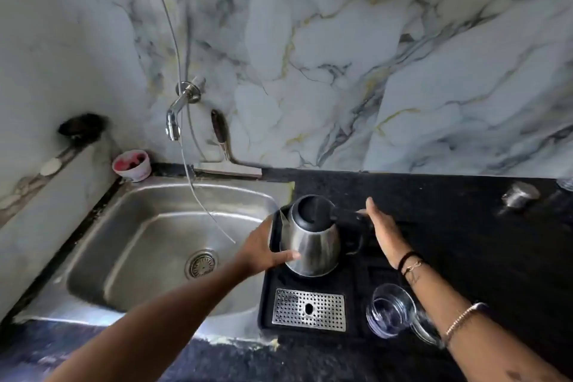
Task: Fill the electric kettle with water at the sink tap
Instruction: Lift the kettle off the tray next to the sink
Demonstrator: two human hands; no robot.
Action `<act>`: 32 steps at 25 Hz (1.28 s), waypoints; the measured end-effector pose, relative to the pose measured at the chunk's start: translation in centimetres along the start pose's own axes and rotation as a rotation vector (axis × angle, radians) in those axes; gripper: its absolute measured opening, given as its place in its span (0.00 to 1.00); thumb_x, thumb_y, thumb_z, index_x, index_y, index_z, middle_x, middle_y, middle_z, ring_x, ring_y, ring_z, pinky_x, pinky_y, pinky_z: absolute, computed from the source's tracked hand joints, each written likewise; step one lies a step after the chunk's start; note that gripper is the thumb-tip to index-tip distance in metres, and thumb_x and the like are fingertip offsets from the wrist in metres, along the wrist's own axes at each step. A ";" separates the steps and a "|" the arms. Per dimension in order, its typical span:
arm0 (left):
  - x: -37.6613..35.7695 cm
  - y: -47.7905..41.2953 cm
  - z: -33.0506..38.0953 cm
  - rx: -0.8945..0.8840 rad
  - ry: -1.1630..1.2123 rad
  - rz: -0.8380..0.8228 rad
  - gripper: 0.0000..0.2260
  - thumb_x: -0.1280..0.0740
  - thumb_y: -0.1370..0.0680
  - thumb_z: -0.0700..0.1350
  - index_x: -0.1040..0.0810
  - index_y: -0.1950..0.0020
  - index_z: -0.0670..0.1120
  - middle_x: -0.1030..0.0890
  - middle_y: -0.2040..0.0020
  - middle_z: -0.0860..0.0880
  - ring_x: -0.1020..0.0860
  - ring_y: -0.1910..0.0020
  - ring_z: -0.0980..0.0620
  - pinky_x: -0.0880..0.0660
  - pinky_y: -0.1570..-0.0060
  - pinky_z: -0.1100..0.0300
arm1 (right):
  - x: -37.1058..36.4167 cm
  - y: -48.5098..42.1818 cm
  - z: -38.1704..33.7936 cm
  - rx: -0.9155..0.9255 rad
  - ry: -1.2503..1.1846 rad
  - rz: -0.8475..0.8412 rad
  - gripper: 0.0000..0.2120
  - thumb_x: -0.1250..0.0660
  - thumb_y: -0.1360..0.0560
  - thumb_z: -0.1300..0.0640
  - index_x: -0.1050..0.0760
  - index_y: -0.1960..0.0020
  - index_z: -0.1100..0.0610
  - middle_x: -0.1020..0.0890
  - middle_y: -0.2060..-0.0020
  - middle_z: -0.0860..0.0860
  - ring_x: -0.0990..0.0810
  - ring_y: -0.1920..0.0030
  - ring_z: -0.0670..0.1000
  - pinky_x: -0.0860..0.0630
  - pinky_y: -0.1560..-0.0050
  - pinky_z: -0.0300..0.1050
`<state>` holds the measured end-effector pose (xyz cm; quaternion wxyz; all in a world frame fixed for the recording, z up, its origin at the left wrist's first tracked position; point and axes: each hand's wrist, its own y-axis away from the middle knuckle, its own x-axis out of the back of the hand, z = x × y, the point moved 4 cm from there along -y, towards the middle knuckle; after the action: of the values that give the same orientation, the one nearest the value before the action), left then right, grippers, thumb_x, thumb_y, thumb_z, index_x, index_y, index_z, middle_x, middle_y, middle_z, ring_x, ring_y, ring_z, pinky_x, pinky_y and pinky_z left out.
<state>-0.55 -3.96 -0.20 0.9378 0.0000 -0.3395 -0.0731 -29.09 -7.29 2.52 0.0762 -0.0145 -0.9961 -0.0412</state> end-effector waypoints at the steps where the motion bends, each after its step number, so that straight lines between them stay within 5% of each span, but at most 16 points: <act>1: -2.0 -0.1 0.3 0.020 0.054 -0.033 0.54 0.27 0.46 0.75 0.40 0.25 0.56 0.30 0.27 0.55 0.31 0.30 0.55 0.33 0.34 0.63 | -0.2 0.6 1.1 0.001 -0.120 -0.008 0.27 0.42 0.28 0.31 0.16 0.51 0.51 0.14 0.50 0.44 0.20 0.45 0.41 0.29 0.47 0.32; 5: -8.0 -1.3 1.8 0.099 0.163 -0.058 0.47 0.17 0.48 0.63 0.35 0.34 0.61 0.22 0.44 0.63 0.22 0.45 0.59 0.29 0.56 0.78 | 1.8 1.6 4.6 -0.016 -0.324 0.223 0.16 0.35 0.25 0.44 0.16 0.56 0.55 0.13 0.56 0.45 0.17 0.53 0.43 0.25 0.53 0.34; 8: -11.6 -0.6 2.5 0.158 0.132 -0.168 0.49 0.16 0.48 0.59 0.31 0.31 0.51 0.20 0.41 0.55 0.21 0.43 0.54 0.24 0.47 0.68 | 4.5 3.2 7.9 -0.128 -0.381 0.363 0.18 0.30 0.31 0.44 0.20 0.65 0.59 0.20 0.68 0.53 0.24 0.70 0.50 0.29 0.72 0.41; 11: -13.0 0.7 2.3 0.188 0.122 -0.168 0.51 0.17 0.49 0.62 0.30 0.30 0.49 0.19 0.40 0.53 0.21 0.42 0.54 0.24 0.44 0.60 | 5.0 3.4 9.0 -0.172 -0.399 0.393 0.19 0.28 0.36 0.43 0.23 0.70 0.59 0.25 0.75 0.51 0.30 0.76 0.48 0.36 0.78 0.38; 16: -5.7 0.7 0.9 0.145 0.156 -0.003 0.44 0.17 0.49 0.66 0.28 0.37 0.58 0.19 0.44 0.63 0.21 0.44 0.65 0.25 0.50 0.70 | -0.4 0.4 3.1 -0.076 -0.409 0.286 0.13 0.28 0.34 0.48 0.18 0.72 0.55 0.19 0.75 0.47 0.22 0.73 0.45 0.29 0.75 0.37; 21: 1.9 -0.1 1.2 0.007 0.078 0.105 0.38 0.18 0.47 0.67 0.32 0.42 0.72 0.22 0.47 0.73 0.25 0.45 0.72 0.30 0.53 0.80 | -5.7 -1.4 -0.5 -0.094 -0.528 0.314 0.14 0.28 0.37 0.46 0.24 0.75 0.53 0.26 0.79 0.45 0.28 0.78 0.45 0.34 0.77 0.34; 22: 3.1 0.3 1.4 -0.030 0.068 0.142 0.40 0.19 0.45 0.68 0.35 0.38 0.72 0.23 0.41 0.70 0.26 0.41 0.70 0.30 0.46 0.76 | -6.9 -1.6 -0.9 -0.101 -0.542 0.323 0.14 0.28 0.37 0.46 0.24 0.75 0.53 0.27 0.79 0.45 0.29 0.78 0.45 0.34 0.78 0.34; 24: 5.5 1.1 2.1 -0.099 -0.012 0.322 0.51 0.25 0.40 0.72 0.44 0.25 0.57 0.33 0.26 0.53 0.35 0.28 0.56 0.37 0.29 0.59 | -9.4 -2.1 -1.7 -0.105 -0.582 0.326 0.13 0.27 0.35 0.48 0.26 0.72 0.53 0.28 0.79 0.45 0.29 0.78 0.46 0.35 0.78 0.35; 26: 7.8 1.3 3.3 -0.168 -0.185 0.489 0.54 0.33 0.36 0.75 0.47 0.23 0.44 0.45 0.21 0.40 0.46 0.23 0.47 0.48 0.26 0.50 | -12.0 -2.9 -2.8 -0.101 -0.614 0.329 0.14 0.27 0.33 0.49 0.28 0.67 0.56 0.28 0.79 0.44 0.28 0.78 0.45 0.34 0.78 0.35; 29: 12.4 1.2 2.5 -0.115 -0.255 0.549 0.45 0.32 0.35 0.73 0.33 0.32 0.42 0.46 0.22 0.37 0.46 0.23 0.42 0.50 0.26 0.40 | -18.1 -3.8 -5.0 -0.073 -0.636 0.283 0.12 0.28 0.33 0.50 0.27 0.69 0.53 0.26 0.78 0.43 0.25 0.76 0.44 0.31 0.76 0.35; 32: 15.2 1.3 -1.1 -0.008 -0.322 0.545 0.36 0.27 0.34 0.66 0.31 0.36 0.44 0.50 0.20 0.39 0.51 0.22 0.42 0.56 0.25 0.41 | -24.2 -3.6 -5.7 0.000 -0.571 0.175 0.15 0.28 0.33 0.51 0.25 0.76 0.53 0.26 0.79 0.44 0.27 0.77 0.44 0.32 0.77 0.35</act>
<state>11.87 -4.77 8.73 0.8571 -0.1064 -0.4707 0.1803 -4.44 -11.91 4.14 -0.2040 -0.1113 -0.9722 -0.0286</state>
